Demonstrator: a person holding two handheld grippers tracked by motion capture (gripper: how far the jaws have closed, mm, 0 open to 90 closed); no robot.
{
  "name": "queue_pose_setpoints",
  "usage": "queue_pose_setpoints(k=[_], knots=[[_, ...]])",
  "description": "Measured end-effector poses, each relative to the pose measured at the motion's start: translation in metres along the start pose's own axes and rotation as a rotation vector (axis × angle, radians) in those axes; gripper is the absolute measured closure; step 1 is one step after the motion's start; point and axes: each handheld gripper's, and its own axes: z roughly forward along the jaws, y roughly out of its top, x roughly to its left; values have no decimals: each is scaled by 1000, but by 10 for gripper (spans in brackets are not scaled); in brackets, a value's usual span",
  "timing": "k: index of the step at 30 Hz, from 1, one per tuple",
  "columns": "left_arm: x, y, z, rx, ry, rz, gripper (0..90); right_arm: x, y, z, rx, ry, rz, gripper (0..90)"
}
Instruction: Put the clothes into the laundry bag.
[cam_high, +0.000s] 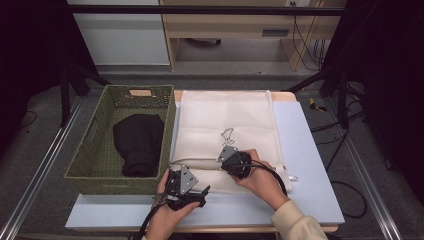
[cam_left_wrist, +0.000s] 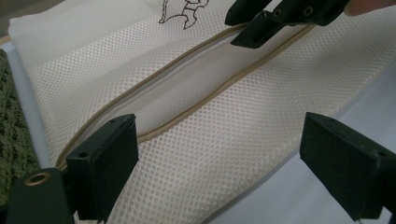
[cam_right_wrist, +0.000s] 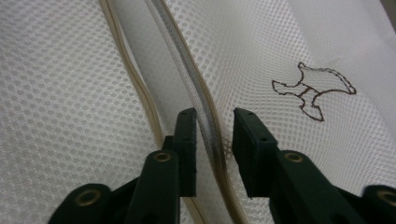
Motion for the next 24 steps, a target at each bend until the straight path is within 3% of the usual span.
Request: queue_pose_setpoints(k=[1, 3, 7, 12, 13, 14, 24], knots=[[-1, 0, 1, -2, 0, -3, 119, -1, 0, 1, 6, -6, 4, 818], [-1, 0, 0, 4, -5, 7, 123, -3, 1, 0, 8, -5, 19, 846], [-3, 0, 1, 8, -13, 10, 132, -10, 7, -8, -6, -8, 56, 857], [-4, 0, 3, 2, 6, 61, 168, -27, 22, -26, -28, -63, 76, 864], [-7, 0, 4, 12, -27, 38, 173, -31, 25, -30, -32, -70, 75, 864], [-8, 0, 4, 13, -33, 46, 181, -33, 27, -32, -37, -80, 75, 864], [-18, 1, 11, 8, -58, 74, 257, -60, 51, -53, -44, -147, 37, 866]])
